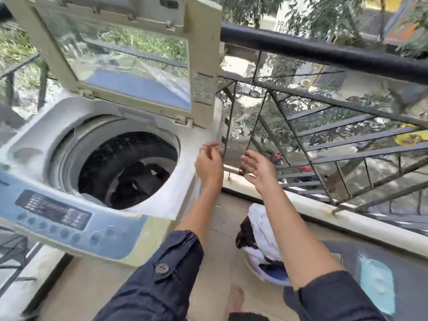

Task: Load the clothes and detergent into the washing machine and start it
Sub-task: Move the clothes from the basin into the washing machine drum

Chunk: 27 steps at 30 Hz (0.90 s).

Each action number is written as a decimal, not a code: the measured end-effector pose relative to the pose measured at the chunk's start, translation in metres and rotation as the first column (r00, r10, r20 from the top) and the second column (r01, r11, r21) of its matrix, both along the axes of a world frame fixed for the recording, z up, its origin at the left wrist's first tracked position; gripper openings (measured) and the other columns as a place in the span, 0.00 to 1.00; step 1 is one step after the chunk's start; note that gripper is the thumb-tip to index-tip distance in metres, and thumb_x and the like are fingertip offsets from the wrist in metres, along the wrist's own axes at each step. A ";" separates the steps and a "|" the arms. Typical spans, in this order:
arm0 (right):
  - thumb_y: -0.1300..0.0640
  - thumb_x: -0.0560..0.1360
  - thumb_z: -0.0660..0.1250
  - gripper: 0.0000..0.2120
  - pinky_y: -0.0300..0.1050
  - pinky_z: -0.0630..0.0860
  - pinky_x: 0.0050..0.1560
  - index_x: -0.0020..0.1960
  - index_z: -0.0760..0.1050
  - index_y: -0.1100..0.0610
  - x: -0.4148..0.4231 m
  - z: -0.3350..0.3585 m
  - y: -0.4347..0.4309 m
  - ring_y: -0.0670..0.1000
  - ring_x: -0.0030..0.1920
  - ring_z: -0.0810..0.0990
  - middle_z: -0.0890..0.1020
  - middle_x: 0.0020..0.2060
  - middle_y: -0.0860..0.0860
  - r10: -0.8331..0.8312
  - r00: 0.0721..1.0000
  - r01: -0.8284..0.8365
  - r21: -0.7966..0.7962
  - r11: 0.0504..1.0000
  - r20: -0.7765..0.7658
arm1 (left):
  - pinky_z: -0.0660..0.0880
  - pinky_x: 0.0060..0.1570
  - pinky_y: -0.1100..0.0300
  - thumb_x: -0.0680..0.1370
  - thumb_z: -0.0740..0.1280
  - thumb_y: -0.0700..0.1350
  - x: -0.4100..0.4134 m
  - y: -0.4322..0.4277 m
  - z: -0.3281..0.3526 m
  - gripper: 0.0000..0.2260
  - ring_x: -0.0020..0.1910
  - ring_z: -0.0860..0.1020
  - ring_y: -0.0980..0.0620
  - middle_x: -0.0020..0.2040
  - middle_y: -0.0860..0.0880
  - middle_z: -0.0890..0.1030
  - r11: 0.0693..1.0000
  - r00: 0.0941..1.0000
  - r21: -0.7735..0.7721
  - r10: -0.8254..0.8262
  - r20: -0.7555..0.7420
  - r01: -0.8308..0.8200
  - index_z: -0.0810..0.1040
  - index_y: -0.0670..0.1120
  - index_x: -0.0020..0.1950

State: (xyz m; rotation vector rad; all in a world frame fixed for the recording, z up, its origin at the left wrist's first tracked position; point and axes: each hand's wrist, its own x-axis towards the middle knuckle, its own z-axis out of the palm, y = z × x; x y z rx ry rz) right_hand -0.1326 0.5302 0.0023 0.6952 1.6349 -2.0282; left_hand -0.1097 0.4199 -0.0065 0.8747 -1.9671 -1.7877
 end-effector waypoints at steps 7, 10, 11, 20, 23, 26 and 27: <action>0.51 0.77 0.62 0.10 0.57 0.59 0.65 0.57 0.75 0.50 -0.007 -0.058 0.084 0.49 0.57 0.74 0.79 0.54 0.49 -0.037 0.996 0.025 0.135 0.991 0.083 | 0.74 0.55 0.54 0.77 0.62 0.41 0.000 0.059 -0.066 0.09 0.53 0.79 0.44 0.52 0.44 0.83 0.999 0.975 0.028 -0.033 0.218 0.028 0.79 0.45 0.54; 0.50 0.77 0.61 0.12 0.59 0.59 0.65 0.57 0.76 0.51 -0.008 -0.091 0.113 0.50 0.61 0.74 0.79 0.56 0.49 -0.076 0.987 0.048 0.187 0.981 0.144 | 0.69 0.47 0.60 0.79 0.61 0.43 0.001 0.076 -0.099 0.10 0.47 0.75 0.50 0.53 0.45 0.81 0.995 0.945 0.081 -0.076 0.317 0.053 0.75 0.46 0.59; 0.50 0.77 0.61 0.15 0.59 0.60 0.66 0.61 0.76 0.53 -0.009 -0.105 0.123 0.51 0.63 0.74 0.79 0.58 0.51 -0.104 0.982 0.070 0.210 0.975 0.155 | 0.68 0.47 0.60 0.79 0.61 0.43 0.000 0.082 -0.111 0.11 0.46 0.73 0.51 0.53 0.46 0.80 0.994 0.932 0.083 -0.090 0.352 0.065 0.75 0.47 0.61; 0.57 0.78 0.62 0.06 0.45 0.68 0.45 0.54 0.72 0.57 -0.012 -0.249 0.186 0.54 0.42 0.73 0.78 0.47 0.56 -0.238 0.940 0.136 0.375 0.917 0.242 | 0.68 0.65 0.51 0.78 0.61 0.45 -0.022 0.133 -0.262 0.18 0.63 0.73 0.41 0.63 0.40 0.76 0.950 0.755 0.166 -0.312 0.577 0.266 0.70 0.43 0.68; 0.58 0.77 0.63 0.13 0.44 0.69 0.47 0.59 0.74 0.63 -0.007 -0.318 0.211 0.53 0.45 0.72 0.74 0.42 0.54 -0.228 0.929 0.070 0.468 0.881 0.292 | 0.70 0.61 0.51 0.78 0.62 0.47 -0.031 0.151 -0.317 0.18 0.61 0.75 0.39 0.62 0.39 0.76 0.904 0.650 0.157 -0.399 0.647 0.398 0.73 0.38 0.63; 0.54 0.72 0.70 0.26 0.49 0.71 0.59 0.67 0.71 0.61 0.008 -0.375 0.227 0.58 0.57 0.75 0.77 0.57 0.57 -0.267 0.918 0.070 0.545 0.836 0.292 | 0.69 0.62 0.52 0.78 0.64 0.50 -0.030 0.164 -0.362 0.23 0.65 0.73 0.40 0.67 0.41 0.74 0.856 0.558 0.169 -0.456 0.693 0.488 0.69 0.40 0.69; 0.49 0.66 0.73 0.33 0.51 0.70 0.65 0.68 0.69 0.57 0.012 -0.396 0.232 0.58 0.62 0.73 0.74 0.64 0.56 -0.261 0.916 0.044 0.569 0.821 0.305 | 0.68 0.63 0.53 0.77 0.65 0.52 -0.028 0.169 -0.377 0.26 0.67 0.71 0.41 0.69 0.41 0.72 0.845 0.536 0.194 -0.476 0.697 0.498 0.66 0.42 0.72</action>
